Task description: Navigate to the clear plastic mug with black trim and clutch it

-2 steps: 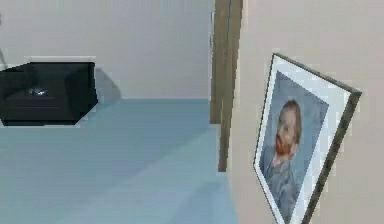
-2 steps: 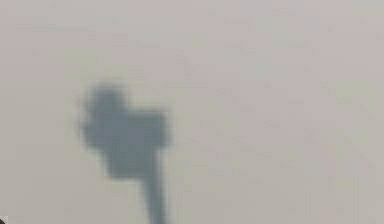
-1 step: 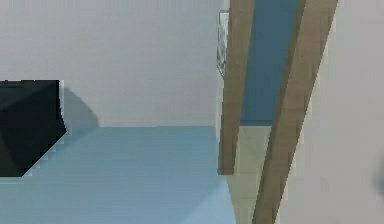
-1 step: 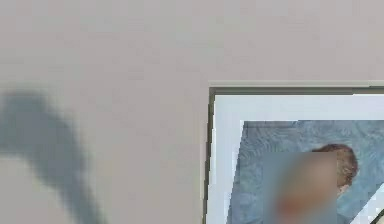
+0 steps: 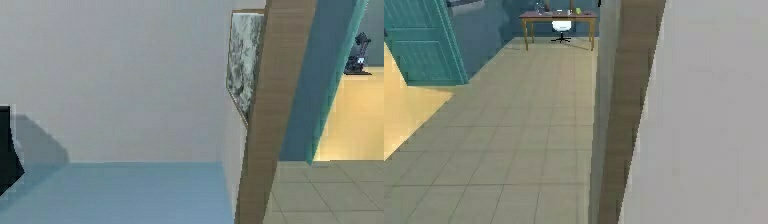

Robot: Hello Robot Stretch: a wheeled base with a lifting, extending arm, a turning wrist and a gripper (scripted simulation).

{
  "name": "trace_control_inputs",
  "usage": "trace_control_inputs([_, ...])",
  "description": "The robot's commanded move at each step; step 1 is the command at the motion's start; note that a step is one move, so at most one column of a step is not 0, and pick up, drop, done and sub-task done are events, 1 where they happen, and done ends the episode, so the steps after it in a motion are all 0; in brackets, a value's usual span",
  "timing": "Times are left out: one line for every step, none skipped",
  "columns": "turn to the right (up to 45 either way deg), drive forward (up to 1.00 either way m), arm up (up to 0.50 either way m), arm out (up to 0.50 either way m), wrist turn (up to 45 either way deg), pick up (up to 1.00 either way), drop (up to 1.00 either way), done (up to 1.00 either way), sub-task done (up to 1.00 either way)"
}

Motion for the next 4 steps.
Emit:
trace_control_inputs([30.0, 0.00, 0.00, 0.00, 0.0, 0.00, 0.00, 0.00, 0.00])
trace_control_inputs([0.0, 0.50, 0.00, 0.00, 0.0, 0.00, 0.00, 0.00, 0.00])
trace_control_inputs([45.0, 0.00, 0.00, 0.00, 0.0, 0.00, 0.00, 0.00, 0.00])
trace_control_inputs([15.0, 0.00, 0.00, 0.00, 0.0, 0.00, 0.00, 0.00, 0.00])
